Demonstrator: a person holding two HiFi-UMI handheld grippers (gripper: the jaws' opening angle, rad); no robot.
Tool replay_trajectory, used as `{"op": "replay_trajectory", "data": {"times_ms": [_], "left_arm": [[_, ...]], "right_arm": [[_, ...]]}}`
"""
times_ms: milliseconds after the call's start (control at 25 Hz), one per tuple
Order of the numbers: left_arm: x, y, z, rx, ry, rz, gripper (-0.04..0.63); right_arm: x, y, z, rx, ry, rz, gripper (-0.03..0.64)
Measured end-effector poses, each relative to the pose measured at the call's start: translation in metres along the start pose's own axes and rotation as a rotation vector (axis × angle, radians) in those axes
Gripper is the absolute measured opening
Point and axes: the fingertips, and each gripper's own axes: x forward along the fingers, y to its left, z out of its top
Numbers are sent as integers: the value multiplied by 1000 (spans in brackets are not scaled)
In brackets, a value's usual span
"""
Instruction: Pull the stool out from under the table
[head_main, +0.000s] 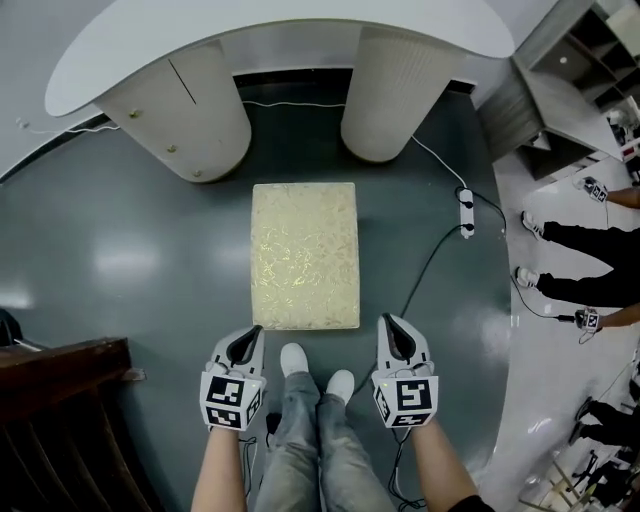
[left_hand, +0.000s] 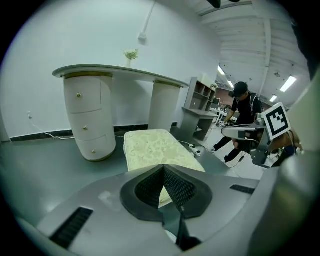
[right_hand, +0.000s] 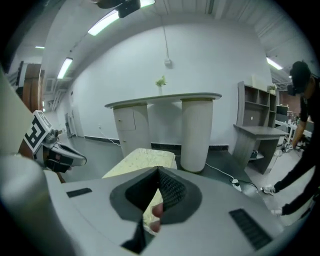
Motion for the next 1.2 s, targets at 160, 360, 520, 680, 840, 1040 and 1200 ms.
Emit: {"op": "replay_trajectory", "data": {"times_ms": [160,360,520,680,840,1040,1200], "left_arm": [[-10,-6,43,3,-37,-23,12],[-25,-8,97,21,-86,-16,12],[-44,-5,141,53,-137,5,12],[-76,1,177,77,-187,50,12],[-106,1,206,115,-229,97,12],[-134,-5,247,124,-274,129,12],[-158,-9,285,134,-324,150,12]], "right_arm": [[-3,5,47,23,-58,34,60],[-12,14,103,29,-130,61,60],[-23,15,147,33,-178,57,60],[-41,10,181,36,-194,41,60],[-61,0,211,39,-214,31,60],[-88,-2,252,45,-232,53,60],[-106,0,289,45,-267,62,60]]}}
